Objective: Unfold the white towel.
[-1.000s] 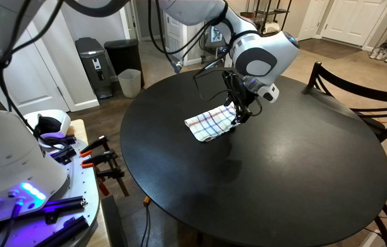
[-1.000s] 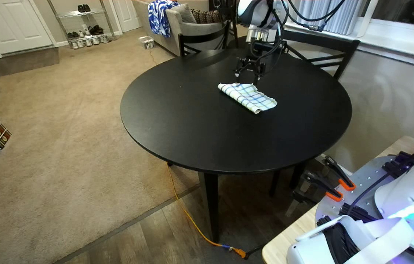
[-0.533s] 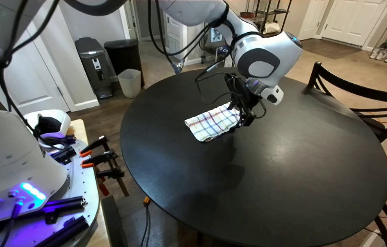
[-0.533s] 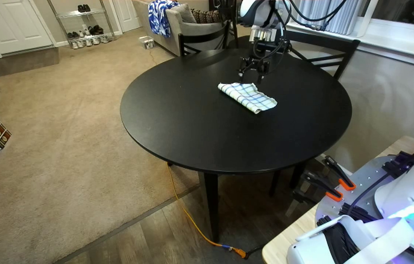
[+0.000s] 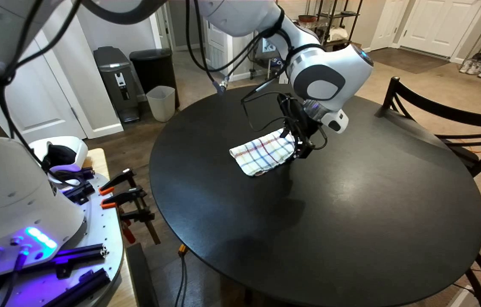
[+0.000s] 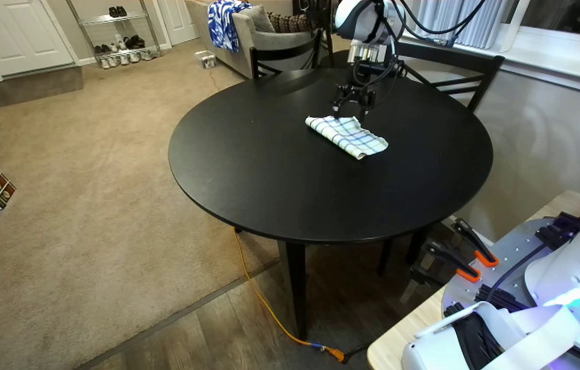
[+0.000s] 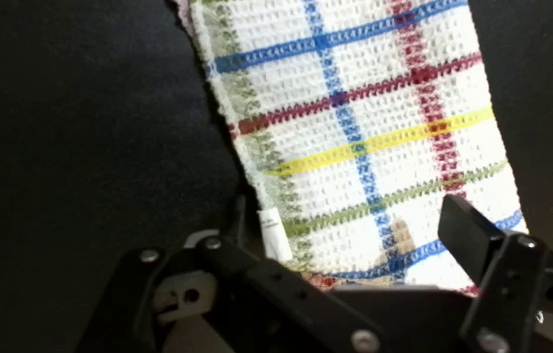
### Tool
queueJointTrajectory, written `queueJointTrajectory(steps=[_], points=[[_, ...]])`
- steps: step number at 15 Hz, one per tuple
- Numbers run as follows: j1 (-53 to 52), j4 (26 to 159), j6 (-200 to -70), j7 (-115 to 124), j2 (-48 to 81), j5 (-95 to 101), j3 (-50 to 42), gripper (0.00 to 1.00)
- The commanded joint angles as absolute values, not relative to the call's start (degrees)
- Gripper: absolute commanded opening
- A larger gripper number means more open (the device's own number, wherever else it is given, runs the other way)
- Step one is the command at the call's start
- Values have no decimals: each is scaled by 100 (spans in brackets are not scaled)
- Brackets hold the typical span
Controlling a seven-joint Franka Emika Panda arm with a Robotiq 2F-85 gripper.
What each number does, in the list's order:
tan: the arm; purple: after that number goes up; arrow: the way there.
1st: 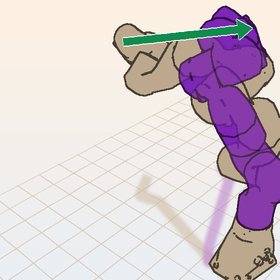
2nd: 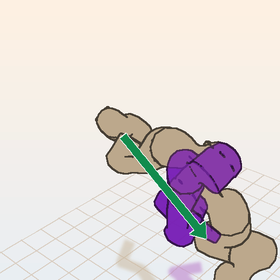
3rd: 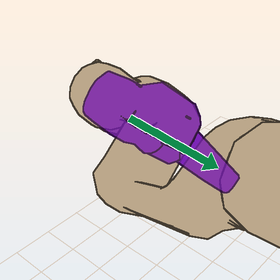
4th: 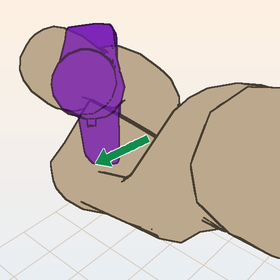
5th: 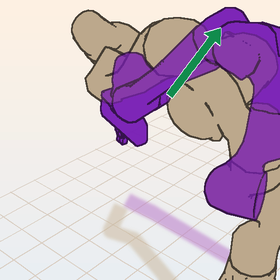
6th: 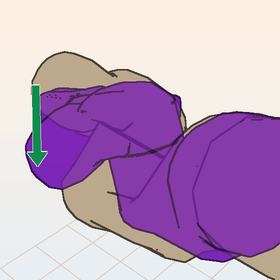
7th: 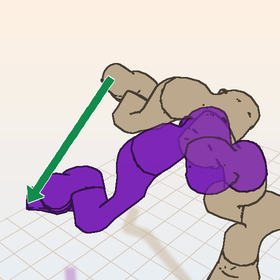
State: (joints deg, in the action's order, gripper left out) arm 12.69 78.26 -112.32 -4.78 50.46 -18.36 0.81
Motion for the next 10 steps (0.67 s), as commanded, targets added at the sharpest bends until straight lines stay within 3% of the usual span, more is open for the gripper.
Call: queueJointTrajectory(steps=[1,10], points=[[1359,7648,-11030,-451,5138,-1962,170,100],[1404,7344,-10829,-534,5285,-2002,268,100]])
